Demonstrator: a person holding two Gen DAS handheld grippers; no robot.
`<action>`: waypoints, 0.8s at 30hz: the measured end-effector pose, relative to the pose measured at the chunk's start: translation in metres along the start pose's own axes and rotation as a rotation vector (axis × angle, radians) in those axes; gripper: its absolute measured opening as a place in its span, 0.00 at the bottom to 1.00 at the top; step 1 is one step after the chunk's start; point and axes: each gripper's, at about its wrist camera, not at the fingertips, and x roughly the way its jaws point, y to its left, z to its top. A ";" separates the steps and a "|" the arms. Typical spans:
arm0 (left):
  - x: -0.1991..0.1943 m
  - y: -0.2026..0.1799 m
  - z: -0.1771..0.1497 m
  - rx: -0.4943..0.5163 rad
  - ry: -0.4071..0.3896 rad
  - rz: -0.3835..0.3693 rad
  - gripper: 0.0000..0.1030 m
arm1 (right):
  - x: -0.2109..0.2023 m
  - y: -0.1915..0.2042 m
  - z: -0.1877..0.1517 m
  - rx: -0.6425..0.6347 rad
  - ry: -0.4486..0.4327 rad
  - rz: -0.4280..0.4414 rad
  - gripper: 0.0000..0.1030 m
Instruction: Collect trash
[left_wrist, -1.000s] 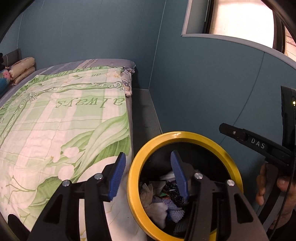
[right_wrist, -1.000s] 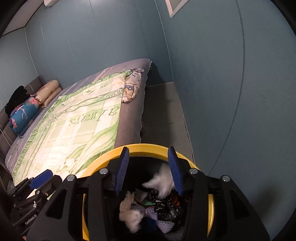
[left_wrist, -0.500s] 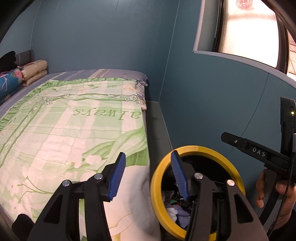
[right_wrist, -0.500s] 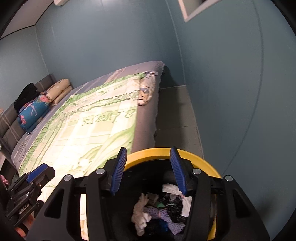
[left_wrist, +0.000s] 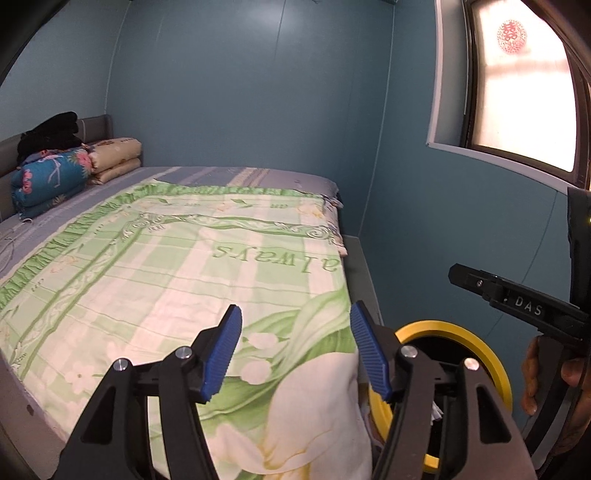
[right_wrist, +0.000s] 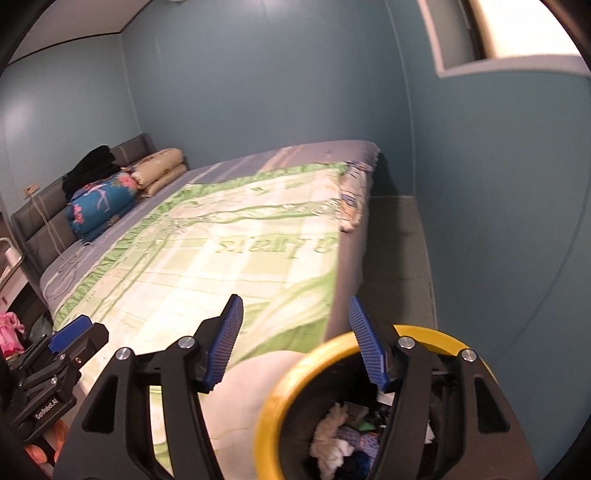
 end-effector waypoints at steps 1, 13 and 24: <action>-0.004 0.003 0.001 0.001 -0.007 0.010 0.59 | -0.002 0.006 0.002 -0.011 -0.006 0.008 0.60; -0.064 0.043 0.005 -0.020 -0.106 0.136 0.82 | -0.040 0.073 -0.001 -0.058 -0.120 0.074 0.91; -0.107 0.060 -0.009 -0.047 -0.215 0.219 0.92 | -0.066 0.101 -0.015 -0.083 -0.191 0.033 0.92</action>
